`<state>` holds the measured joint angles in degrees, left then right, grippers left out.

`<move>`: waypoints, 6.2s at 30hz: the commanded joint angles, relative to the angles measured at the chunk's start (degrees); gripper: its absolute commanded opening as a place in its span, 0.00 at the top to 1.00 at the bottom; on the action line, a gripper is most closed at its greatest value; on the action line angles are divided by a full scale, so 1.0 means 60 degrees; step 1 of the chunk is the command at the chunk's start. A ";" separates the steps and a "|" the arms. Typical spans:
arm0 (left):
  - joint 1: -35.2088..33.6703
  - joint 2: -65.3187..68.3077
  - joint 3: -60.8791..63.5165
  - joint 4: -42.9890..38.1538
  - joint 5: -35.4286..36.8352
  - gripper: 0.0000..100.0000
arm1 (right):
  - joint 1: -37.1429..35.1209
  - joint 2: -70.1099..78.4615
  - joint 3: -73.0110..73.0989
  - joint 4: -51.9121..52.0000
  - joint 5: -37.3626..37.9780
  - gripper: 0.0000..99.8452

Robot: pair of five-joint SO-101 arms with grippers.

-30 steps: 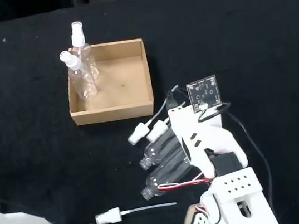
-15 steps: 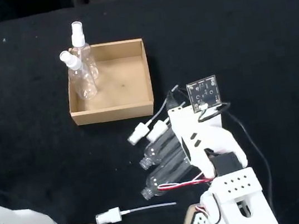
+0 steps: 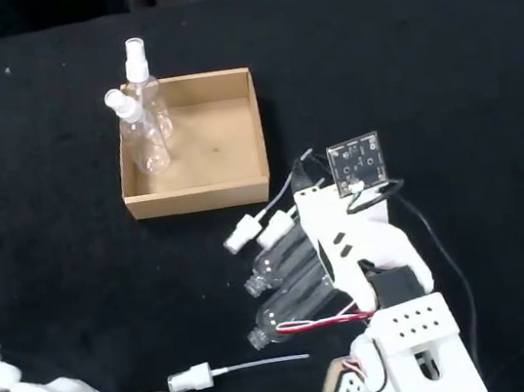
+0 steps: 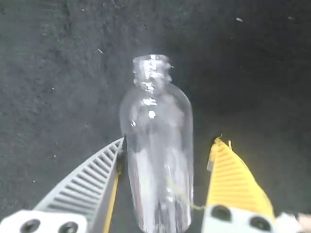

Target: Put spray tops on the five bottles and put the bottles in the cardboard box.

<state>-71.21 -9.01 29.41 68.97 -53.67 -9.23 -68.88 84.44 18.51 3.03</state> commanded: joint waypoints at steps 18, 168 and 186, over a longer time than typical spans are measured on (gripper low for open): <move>-0.0242 0.0908 0.0828 -0.2549 -0.0249 0.75 | -0.0147 -0.0286 -0.0037 -0.0249 0.0044 0.97; 0.0183 -0.2154 -0.1443 -0.0015 0.7868 0.97 | -0.4161 0.0681 -0.7392 0.7780 0.2418 0.99; 0.8330 -1.2674 0.6527 -0.3985 0.9363 0.97 | -0.1524 -0.0154 -0.9194 0.4513 -0.1685 0.99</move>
<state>-28.57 -73.19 59.65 51.38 1.71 -19.60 -68.26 33.45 52.18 -3.21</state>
